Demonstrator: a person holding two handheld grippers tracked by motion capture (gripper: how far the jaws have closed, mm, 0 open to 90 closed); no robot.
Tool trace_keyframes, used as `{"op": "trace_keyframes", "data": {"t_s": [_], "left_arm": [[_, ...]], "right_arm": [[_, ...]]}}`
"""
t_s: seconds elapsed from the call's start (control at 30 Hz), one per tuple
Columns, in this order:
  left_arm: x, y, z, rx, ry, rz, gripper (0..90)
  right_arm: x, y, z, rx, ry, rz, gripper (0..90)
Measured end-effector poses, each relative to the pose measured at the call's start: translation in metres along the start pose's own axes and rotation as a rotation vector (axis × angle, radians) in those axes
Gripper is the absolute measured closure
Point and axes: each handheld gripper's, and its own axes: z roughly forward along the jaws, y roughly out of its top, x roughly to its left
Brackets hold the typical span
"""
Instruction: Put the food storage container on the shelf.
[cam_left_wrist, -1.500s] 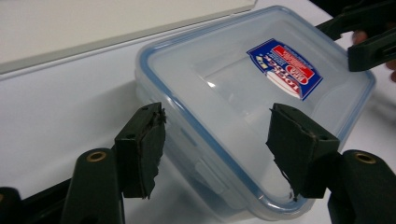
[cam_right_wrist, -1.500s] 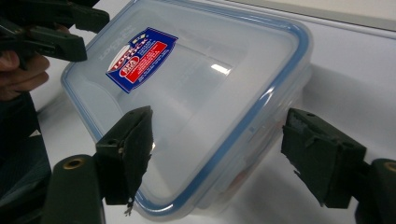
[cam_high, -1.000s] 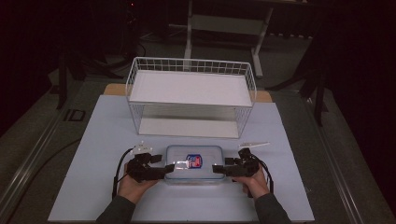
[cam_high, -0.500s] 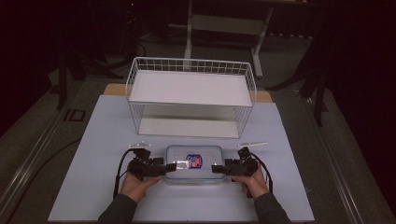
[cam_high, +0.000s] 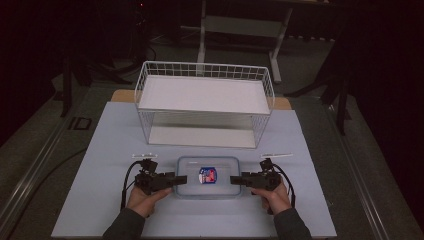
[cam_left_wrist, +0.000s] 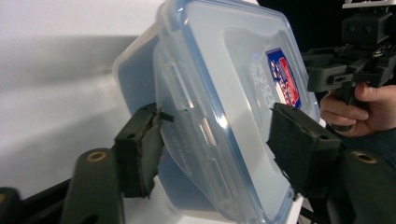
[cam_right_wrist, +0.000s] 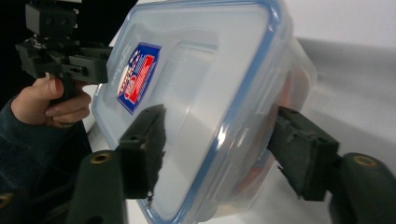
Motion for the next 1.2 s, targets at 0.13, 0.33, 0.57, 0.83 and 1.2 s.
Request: {"op": "trace_keyframes", "data": {"t_s": [0.13,0.33,0.57,0.83,1.2], "left_arm": [[-0.006,-0.004,-0.007,-0.003,0.0,0.035,42.3],[-0.012,-0.011,-0.014,-0.01,-0.01,0.058,47.6],[-0.02,-0.017,-0.015,-0.023,0.027,0.095,46.8],[-0.026,-0.022,-0.018,-0.026,0.049,0.124,47.5],[-0.029,-0.019,-0.025,-0.056,0.055,0.141,48.3]], "right_arm": [[0.005,-0.006,-0.008,-0.017,0.01,-0.009,45.0],[0.01,-0.015,-0.015,-0.035,0.024,-0.006,50.8],[0.016,-0.02,-0.017,-0.04,0.009,-0.002,50.1],[0.023,-0.023,-0.018,-0.042,-0.016,-0.037,50.6],[0.038,-0.024,-0.016,-0.019,-0.081,-0.098,48.4]]}}
